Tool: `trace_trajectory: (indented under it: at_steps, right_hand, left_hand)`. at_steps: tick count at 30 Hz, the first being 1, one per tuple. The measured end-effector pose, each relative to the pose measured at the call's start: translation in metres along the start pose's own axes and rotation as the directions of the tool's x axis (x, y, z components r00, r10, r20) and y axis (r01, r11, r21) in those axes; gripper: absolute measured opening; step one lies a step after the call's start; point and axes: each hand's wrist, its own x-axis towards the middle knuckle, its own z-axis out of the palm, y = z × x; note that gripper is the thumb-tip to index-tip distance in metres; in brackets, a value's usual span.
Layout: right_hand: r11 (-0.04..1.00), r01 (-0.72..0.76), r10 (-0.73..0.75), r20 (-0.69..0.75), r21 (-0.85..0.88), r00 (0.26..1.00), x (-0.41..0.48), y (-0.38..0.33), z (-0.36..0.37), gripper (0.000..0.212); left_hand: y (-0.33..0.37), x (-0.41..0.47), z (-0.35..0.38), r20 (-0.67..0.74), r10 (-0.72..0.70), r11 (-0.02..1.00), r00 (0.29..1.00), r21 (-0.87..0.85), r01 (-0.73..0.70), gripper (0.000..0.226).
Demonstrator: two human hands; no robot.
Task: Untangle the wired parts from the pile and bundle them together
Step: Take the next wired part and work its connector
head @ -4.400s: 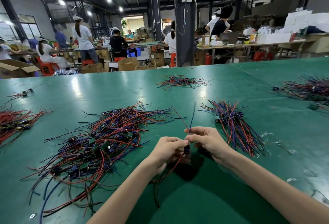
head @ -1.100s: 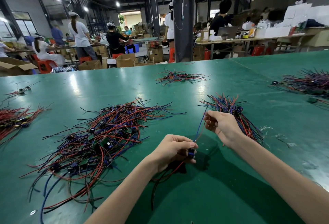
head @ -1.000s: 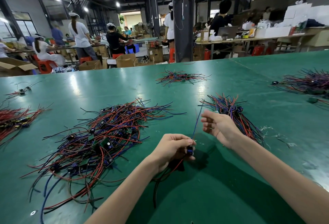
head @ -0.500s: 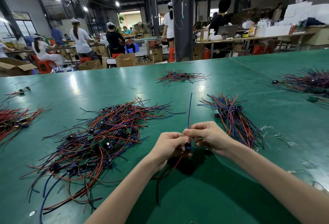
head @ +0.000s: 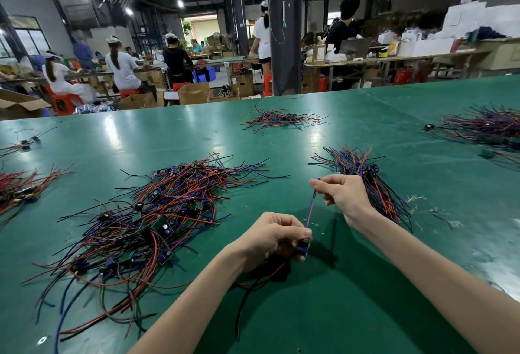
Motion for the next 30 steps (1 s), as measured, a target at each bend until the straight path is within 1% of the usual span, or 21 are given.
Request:
trace_trajectory:
  at_steps: [3,4,5,8,11,13,15,18,20,22,25,28,30]
  right_hand:
    - [0.985,0.106,-0.111,-0.031,-0.138,0.993,0.0,0.001,-0.001,0.019]
    - [0.983,0.118,-0.124,-0.031,-0.139,0.992,0.0,-0.001,-0.002,0.019]
    - [0.989,0.109,-0.112,-0.025,-0.1,0.993,0.001,-0.003,-0.003,0.02]
    - [0.993,-0.036,0.035,0.011,0.116,0.999,0.001,-0.012,-0.007,0.017]
    - [0.946,-0.184,0.176,0.055,0.266,0.983,-0.001,-0.02,-0.009,0.015]
    - [0.901,-0.257,0.221,0.141,0.349,0.965,-0.004,-0.027,-0.008,0.013]
    - [0.858,-0.328,0.22,0.295,0.396,0.93,-0.01,-0.032,-0.006,0.011]
    - [0.822,-0.427,0.186,0.53,0.378,0.827,-0.022,-0.034,-0.001,0.012]
    - [0.82,-0.464,0.187,0.61,0.334,0.77,-0.028,-0.034,0.003,0.018]
    - [0.83,-0.474,0.203,0.632,0.294,0.748,-0.031,-0.035,0.006,0.021]
    - [0.861,-0.439,0.182,0.65,0.258,0.738,-0.034,-0.036,0.005,0.022]
    - [0.87,-0.417,0.133,0.69,0.263,0.711,-0.036,-0.038,0.004,0.016]
    - [0.867,-0.414,0.106,0.711,0.275,0.695,-0.036,-0.038,0.003,0.02]
  left_hand:
    - [0.0,0.0,0.0,0.006,0.006,1.0,1.0,0.001,-0.006,0.022]
    - [0.001,0.0,-0.001,-0.002,0.008,1.0,1.0,-0.003,-0.008,0.023]
    - [0.001,0.0,-0.002,-0.021,0.01,1.0,1.0,-0.007,-0.011,0.025]
    - [0.002,0.002,-0.007,-0.113,0.025,1.0,0.993,0.021,-0.022,0.028]
    - [0.002,0.005,-0.013,-0.181,0.024,0.998,0.983,0.062,-0.013,0.031]
    - [0.001,0.008,-0.016,-0.221,0.009,0.996,0.975,0.092,0.011,0.03]
    - [0.0,0.01,-0.019,-0.249,0.001,0.992,0.969,0.124,0.031,0.026]
    - [-0.002,0.012,-0.021,-0.257,0.0,0.993,0.966,0.115,0.031,0.029]
    - [-0.003,0.013,-0.019,-0.249,-0.001,0.993,0.969,0.11,0.029,0.025]
    - [-0.002,0.013,-0.018,-0.257,0.004,0.994,0.966,0.103,0.023,0.023]
    - [0.0,0.013,-0.018,-0.26,0.033,0.993,0.965,0.117,-0.002,0.024]
    - [0.0,0.013,-0.017,-0.237,0.054,0.992,0.97,0.12,-0.025,0.029]
    - [-0.001,0.013,-0.018,-0.224,0.058,0.994,0.973,0.099,-0.036,0.033]
